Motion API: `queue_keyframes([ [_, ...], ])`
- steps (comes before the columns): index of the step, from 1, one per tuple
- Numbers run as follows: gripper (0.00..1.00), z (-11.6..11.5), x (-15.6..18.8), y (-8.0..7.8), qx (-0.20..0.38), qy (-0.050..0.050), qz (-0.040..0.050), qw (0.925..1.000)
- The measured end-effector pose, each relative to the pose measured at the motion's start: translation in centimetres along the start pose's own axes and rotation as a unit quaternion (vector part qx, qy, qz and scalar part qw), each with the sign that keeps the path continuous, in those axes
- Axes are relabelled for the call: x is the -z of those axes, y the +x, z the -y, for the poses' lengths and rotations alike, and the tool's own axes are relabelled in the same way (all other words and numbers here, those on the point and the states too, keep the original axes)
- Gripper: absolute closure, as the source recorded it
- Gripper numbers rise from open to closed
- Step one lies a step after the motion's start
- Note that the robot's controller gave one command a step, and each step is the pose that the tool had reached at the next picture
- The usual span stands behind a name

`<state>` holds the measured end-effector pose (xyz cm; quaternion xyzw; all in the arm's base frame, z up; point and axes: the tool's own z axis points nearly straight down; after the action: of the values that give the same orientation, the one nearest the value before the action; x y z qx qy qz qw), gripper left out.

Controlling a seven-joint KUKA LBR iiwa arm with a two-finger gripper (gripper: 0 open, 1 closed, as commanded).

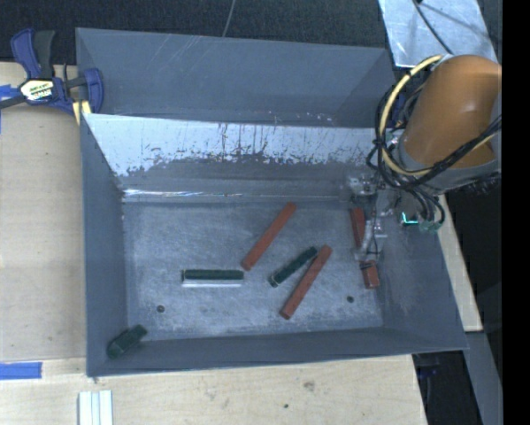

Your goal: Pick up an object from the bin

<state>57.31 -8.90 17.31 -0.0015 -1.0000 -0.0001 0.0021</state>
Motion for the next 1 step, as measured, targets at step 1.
queue_keyframes([
  [1,0.0,-0.02,0.45,-0.18,0.001,0.0,0.0041,1.0],
])
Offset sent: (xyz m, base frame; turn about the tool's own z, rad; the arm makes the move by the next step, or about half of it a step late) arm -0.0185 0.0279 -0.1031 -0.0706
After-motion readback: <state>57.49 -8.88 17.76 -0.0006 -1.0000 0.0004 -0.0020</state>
